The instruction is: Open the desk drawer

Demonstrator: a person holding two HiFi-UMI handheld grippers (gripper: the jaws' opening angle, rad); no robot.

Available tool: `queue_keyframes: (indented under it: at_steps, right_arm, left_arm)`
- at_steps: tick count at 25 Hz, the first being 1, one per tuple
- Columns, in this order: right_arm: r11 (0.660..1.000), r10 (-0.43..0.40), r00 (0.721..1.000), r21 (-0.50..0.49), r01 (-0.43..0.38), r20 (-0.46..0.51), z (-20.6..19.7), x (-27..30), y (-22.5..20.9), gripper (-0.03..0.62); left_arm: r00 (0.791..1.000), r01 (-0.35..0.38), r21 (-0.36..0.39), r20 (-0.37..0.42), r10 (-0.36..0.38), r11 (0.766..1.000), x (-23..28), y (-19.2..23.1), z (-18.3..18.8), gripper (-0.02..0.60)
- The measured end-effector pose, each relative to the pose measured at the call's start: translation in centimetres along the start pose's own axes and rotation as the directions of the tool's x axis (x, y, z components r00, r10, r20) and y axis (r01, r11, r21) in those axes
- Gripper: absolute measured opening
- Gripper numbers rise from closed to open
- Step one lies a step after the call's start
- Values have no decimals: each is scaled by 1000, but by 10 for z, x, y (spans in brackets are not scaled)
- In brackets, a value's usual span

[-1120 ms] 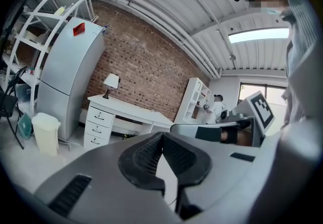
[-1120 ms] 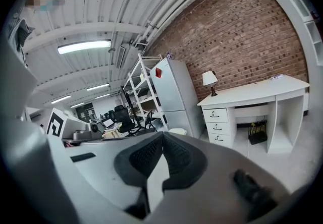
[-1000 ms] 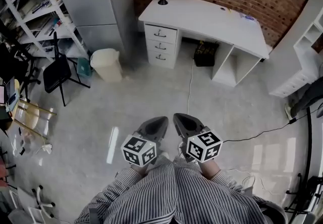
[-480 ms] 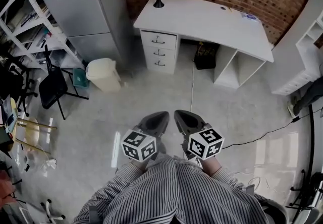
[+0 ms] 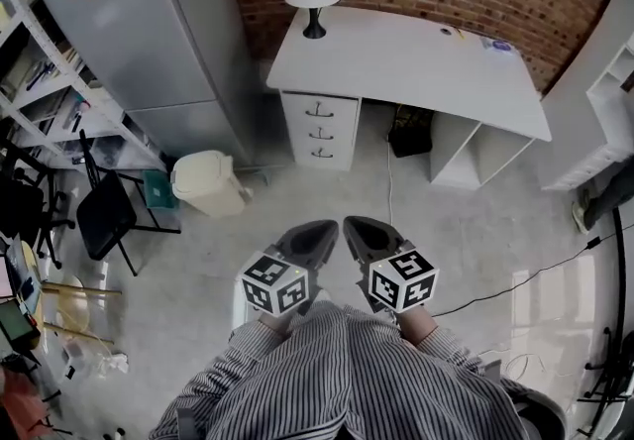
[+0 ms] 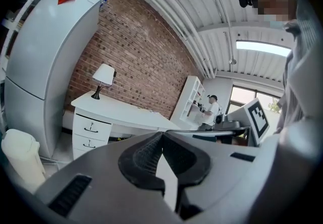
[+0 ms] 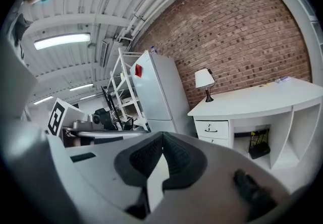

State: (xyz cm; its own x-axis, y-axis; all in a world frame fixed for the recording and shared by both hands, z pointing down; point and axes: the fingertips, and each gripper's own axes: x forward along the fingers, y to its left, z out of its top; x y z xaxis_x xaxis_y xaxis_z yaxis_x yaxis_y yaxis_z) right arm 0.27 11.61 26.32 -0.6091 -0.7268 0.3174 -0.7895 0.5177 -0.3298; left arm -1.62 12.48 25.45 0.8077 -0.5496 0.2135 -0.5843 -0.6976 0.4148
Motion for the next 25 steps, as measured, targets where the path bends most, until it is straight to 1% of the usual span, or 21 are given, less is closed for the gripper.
queue_keyframes:
  at_steps: [3,5,8,12,15,18,22,25]
  right_arm:
    - [1000,-19,1000,6,19,13,16,25,-8,17]
    - [999,-40,999,10,40,6,19,38,-15,17]
    - [997,-77,996,19,78,-41,12,52,-26,17]
    - [995,-84,994,41,87,-67,10,66,-37,17]
    - [995,-97,990,24,99,-98,9,79,-47,17]
    - [996,-86,989,21,89,-119,9,96,-57,17]
    - [998,-55,991,24,59,-125,19,127,-71,17]
    - [999,-37,990,-1,38,-136,29,153,-84,17]
  left_arm:
    - [1000,9,10,-8,-9,1000,9,25,15,12]
    - [1000,15,5,-7,-15,1000,15,39,19,12]
    - [1000,24,-20,-19,-24,1000,24,55,17,12]
    - [999,25,-58,-45,-28,998,35,70,11,12]
    - [998,24,-74,-53,-28,997,42,82,10,12]
    - [998,11,-87,-60,-16,996,50,96,10,12]
    - [998,-17,-108,-57,11,994,65,124,21,12]
    - [996,-32,-120,-82,22,992,77,145,24,12]
